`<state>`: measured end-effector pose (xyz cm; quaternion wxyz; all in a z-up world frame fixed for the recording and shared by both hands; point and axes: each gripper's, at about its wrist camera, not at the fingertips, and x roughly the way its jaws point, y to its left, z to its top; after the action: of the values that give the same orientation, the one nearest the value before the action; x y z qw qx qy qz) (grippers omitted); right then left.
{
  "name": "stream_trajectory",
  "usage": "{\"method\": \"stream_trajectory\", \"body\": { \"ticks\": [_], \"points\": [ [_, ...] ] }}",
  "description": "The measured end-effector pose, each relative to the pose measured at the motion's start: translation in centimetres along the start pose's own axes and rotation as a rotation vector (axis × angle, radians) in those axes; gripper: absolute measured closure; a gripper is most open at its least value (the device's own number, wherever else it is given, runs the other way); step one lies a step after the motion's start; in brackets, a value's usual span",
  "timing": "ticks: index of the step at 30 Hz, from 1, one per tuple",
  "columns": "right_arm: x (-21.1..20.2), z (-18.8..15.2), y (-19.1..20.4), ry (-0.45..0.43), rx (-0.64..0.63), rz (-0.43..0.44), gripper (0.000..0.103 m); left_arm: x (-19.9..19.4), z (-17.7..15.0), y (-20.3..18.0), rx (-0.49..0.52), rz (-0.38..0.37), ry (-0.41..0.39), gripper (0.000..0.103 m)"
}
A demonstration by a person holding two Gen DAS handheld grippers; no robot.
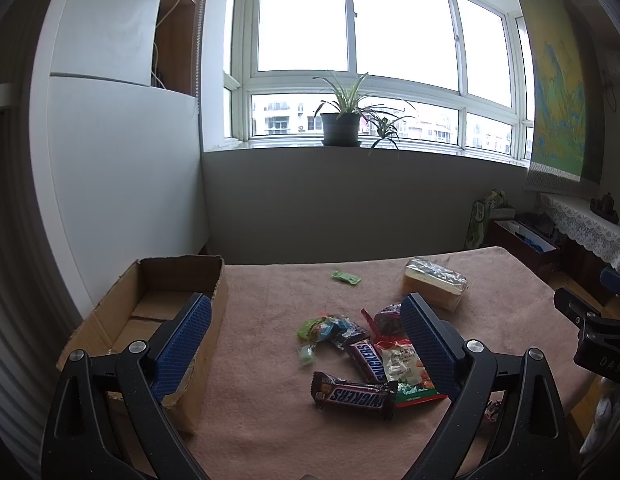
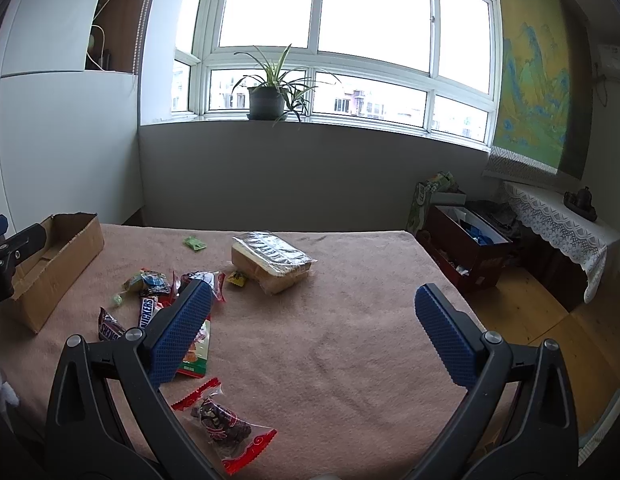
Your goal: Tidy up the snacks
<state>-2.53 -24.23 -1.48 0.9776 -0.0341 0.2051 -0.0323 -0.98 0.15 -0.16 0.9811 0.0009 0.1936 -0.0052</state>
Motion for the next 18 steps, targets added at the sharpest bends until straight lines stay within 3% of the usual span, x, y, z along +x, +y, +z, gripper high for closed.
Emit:
{"method": "stream_trajectory", "body": {
  "ticks": [12, 18],
  "points": [
    [0.3, -1.0, -1.0, 0.041, -0.027, 0.009, 0.0, 0.6, -0.5, 1.2, -0.008, 0.005, 0.023, 0.007],
    [0.6, -2.2, -1.1, 0.096, -0.062, 0.059, 0.0, 1.0, -1.0, 1.9, 0.002, 0.001, 0.041, 0.007]
  ]
}}
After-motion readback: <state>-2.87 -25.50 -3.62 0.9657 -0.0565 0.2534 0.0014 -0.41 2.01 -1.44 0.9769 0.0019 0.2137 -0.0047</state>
